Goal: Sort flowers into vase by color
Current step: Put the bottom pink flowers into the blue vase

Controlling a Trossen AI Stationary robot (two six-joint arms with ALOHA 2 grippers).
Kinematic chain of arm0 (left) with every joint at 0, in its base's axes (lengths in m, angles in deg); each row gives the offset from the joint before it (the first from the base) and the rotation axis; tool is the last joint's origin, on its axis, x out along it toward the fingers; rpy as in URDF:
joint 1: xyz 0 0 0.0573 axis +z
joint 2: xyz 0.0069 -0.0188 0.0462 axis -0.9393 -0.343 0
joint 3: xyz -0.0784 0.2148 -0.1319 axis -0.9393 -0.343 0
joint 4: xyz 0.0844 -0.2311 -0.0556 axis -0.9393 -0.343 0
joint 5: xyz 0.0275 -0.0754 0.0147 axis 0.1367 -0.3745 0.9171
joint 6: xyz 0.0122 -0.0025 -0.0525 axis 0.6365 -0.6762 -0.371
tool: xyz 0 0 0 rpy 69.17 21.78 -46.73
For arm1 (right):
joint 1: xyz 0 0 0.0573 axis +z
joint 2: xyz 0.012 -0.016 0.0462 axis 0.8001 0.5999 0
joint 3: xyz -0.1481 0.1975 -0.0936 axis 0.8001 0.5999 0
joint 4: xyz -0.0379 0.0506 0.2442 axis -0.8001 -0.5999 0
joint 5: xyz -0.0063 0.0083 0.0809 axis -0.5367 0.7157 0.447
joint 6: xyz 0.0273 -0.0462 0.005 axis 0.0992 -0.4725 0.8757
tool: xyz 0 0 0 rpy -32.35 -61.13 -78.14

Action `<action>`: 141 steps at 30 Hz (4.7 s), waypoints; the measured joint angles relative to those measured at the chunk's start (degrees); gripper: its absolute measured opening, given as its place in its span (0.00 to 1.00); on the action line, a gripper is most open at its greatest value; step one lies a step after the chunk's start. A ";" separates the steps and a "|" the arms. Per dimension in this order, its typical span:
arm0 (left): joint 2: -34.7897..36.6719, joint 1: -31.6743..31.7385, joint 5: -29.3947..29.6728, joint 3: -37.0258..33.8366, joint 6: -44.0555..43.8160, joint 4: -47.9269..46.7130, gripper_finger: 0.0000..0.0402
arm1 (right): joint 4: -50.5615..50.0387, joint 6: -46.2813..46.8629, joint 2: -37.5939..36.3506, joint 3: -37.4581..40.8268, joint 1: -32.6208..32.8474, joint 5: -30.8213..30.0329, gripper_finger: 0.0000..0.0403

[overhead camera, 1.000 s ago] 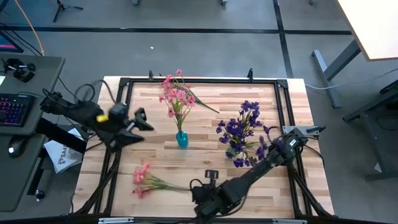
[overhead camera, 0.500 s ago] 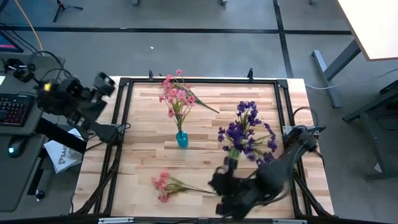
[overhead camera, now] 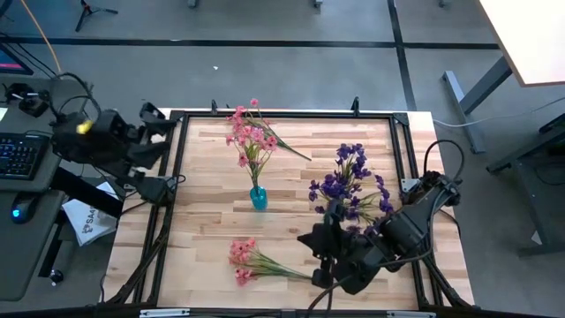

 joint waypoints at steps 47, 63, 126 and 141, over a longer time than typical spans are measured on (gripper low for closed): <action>-11.73 0.00 0.00 -0.09 -15.57 -14.19 0.55 | 47.99 6.78 9.48 48.24 -1.39 21.45 0.60; -13.36 0.00 0.12 -0.04 -15.50 -14.19 0.55 | 48.37 9.47 14.59 48.02 -0.52 21.49 0.56; -38.34 -6.86 -1.93 -4.22 -6.96 39.91 0.55 | 94.87 -26.10 -12.97 48.33 -12.71 15.32 0.00; -38.34 -6.36 -2.58 -4.17 -6.79 37.13 0.07 | 94.59 -26.54 -12.97 48.33 -12.63 18.50 0.02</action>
